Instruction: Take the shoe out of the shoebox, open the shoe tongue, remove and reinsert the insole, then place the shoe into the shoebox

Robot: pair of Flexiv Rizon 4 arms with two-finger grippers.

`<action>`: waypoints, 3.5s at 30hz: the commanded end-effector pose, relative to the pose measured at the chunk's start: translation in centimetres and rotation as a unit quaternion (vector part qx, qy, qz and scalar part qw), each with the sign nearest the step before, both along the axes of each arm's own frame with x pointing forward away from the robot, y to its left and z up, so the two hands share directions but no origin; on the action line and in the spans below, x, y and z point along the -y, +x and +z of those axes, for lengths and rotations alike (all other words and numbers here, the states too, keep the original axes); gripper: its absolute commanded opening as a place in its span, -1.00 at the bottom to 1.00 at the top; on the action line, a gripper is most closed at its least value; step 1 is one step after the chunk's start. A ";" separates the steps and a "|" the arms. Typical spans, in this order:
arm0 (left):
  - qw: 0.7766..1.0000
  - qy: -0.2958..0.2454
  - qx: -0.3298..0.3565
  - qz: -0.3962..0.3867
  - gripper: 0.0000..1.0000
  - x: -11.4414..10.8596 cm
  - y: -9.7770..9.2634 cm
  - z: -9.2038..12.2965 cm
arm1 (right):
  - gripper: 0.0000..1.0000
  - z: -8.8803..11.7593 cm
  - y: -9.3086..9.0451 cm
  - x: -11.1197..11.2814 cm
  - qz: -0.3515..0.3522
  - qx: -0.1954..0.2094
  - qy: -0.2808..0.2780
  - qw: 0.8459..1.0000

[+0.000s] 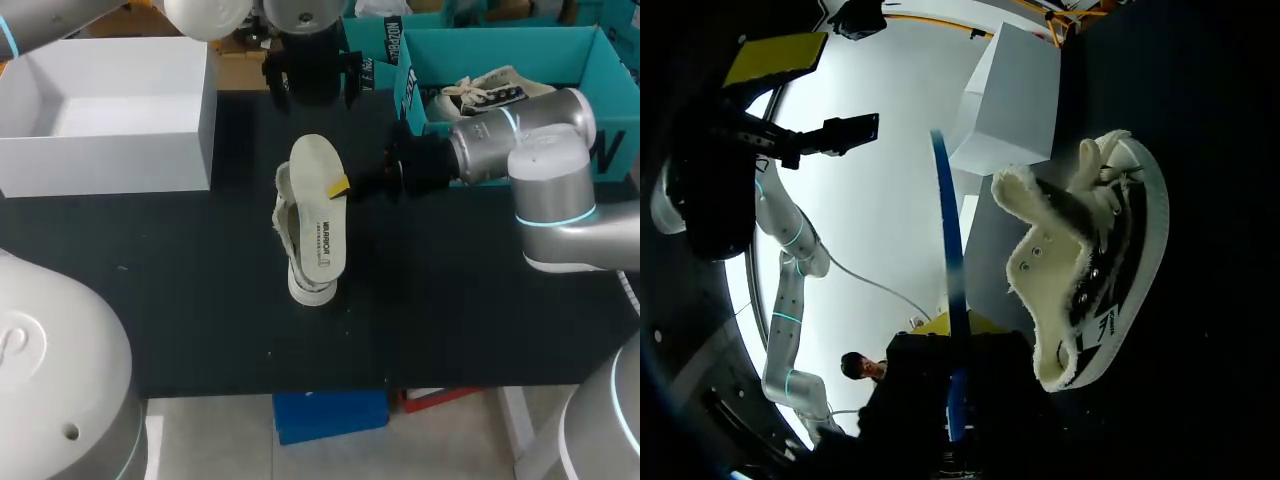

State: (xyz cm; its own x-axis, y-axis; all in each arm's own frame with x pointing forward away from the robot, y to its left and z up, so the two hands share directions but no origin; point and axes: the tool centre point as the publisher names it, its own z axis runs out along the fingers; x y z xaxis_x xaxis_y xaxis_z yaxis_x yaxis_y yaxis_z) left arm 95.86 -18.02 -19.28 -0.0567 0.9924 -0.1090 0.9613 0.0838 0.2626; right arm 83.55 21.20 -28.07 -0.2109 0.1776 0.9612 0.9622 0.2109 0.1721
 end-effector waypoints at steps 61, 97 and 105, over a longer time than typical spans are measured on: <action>0.949 -0.307 -0.043 -0.063 1.00 -3.2 -19.3 -2.0 | -1.00 -0.1 0.0 -0.1 -0.001 0.000 0.000 1.000; 0.724 -0.678 0.016 -0.124 1.00 -6.6 -14.2 -4.9 | -1.00 -0.1 0.0 -0.1 -0.001 0.000 0.000 1.000; 0.723 -0.681 0.009 -0.116 1.00 -6.3 -14.1 -5.2 | -1.00 -0.1 0.0 -0.1 -0.001 0.000 0.000 1.000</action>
